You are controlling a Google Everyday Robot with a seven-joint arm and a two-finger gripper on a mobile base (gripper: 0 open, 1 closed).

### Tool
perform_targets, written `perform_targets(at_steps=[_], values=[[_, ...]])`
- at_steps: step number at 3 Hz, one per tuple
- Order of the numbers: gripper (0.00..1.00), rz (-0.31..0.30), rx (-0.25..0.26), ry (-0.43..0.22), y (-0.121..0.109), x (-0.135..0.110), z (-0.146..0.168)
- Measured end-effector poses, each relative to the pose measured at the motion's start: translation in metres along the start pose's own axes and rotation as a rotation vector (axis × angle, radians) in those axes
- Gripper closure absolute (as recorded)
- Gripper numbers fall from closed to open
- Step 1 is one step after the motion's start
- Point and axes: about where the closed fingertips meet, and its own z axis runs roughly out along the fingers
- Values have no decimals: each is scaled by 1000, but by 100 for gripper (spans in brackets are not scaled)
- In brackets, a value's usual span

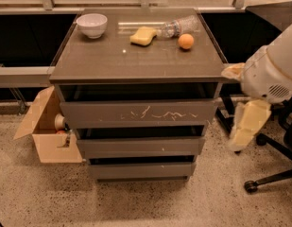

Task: Open middle drawer

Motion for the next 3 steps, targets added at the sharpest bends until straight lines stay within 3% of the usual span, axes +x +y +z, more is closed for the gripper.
perform_targets(at_steps=[2, 3], values=[[0, -31, -84, -216, 20, -13, 124], [0, -28, -91, -204, 20, -8, 130]])
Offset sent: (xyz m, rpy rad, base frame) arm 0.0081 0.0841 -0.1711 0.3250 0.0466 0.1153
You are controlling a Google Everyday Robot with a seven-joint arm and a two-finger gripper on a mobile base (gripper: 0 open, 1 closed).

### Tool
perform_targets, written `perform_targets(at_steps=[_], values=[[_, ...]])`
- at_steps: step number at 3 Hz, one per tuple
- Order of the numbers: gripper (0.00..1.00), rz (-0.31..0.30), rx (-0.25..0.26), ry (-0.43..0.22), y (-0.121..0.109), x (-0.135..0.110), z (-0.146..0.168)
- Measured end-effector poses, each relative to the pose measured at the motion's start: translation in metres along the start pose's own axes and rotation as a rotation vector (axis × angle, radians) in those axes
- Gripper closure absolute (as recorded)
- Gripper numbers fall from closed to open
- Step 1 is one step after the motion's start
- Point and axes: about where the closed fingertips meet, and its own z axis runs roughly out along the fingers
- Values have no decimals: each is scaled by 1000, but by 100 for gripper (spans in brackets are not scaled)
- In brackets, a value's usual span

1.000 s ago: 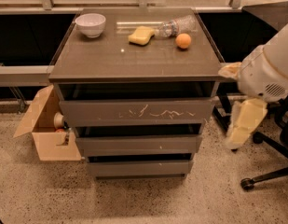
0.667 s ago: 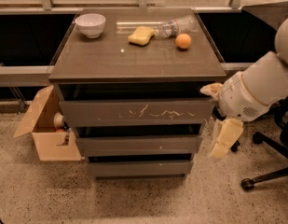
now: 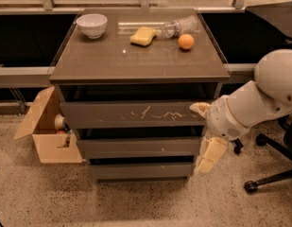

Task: Open middle drawer

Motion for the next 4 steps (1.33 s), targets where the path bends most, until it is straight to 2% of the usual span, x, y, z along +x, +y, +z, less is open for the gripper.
perform_targets(at_steps=[1, 2, 3, 4], values=[[0, 25, -32, 61, -2, 37, 29], [0, 57, -71, 137, 1, 89, 66], [0, 66, -112, 190, 2, 131, 106], [0, 48, -135, 206, -4, 159, 147]])
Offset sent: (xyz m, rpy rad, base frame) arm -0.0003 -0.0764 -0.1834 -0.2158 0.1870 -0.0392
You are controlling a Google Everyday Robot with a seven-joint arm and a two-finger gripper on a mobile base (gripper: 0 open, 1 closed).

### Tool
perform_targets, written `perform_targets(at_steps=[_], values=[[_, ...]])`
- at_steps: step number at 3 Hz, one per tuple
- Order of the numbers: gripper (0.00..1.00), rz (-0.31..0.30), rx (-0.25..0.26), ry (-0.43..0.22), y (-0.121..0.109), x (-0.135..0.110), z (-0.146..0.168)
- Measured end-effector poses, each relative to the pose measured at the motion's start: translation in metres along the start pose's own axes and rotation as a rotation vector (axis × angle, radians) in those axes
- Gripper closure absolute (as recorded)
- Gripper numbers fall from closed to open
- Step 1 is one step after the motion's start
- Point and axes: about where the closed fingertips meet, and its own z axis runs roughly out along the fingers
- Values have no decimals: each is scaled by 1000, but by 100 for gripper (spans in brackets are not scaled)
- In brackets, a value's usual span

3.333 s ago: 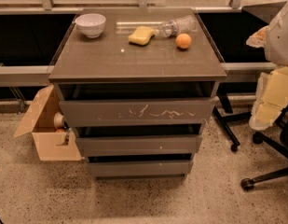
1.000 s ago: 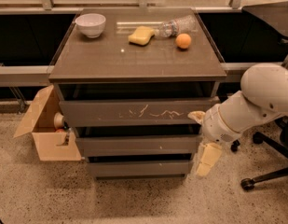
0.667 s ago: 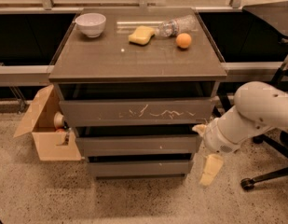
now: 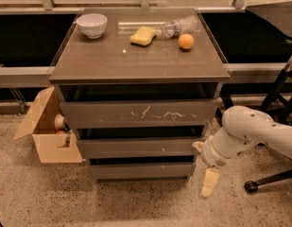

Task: Open middle drawer

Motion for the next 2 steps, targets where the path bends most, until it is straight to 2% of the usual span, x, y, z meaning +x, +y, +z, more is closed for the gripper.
perform_targets(at_steps=[1, 2], values=[[0, 0, 0, 0, 0, 0, 0], [0, -122, 67, 10, -34, -1, 17]])
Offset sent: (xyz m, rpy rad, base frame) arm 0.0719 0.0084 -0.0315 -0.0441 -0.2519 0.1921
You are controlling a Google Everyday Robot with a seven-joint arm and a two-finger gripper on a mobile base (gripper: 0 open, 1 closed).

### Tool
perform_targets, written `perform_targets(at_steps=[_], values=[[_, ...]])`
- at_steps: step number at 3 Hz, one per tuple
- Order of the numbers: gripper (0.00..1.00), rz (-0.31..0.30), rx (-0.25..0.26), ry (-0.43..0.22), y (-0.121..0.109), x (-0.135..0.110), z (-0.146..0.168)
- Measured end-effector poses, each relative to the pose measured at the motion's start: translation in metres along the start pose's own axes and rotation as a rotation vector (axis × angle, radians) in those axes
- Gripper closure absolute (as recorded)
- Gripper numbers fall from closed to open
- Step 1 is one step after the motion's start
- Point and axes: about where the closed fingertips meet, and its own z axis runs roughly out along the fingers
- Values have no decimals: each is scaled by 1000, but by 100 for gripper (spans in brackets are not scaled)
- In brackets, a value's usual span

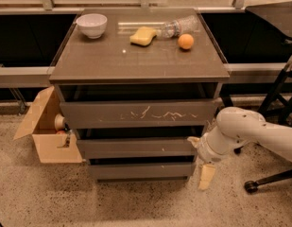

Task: Open middle drawer

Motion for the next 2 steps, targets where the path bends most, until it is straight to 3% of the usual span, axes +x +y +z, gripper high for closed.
perform_targets(at_steps=[1, 2], values=[[0, -90, 46, -3, -31, 4, 17], [0, -147, 54, -27, -56, 4, 36]])
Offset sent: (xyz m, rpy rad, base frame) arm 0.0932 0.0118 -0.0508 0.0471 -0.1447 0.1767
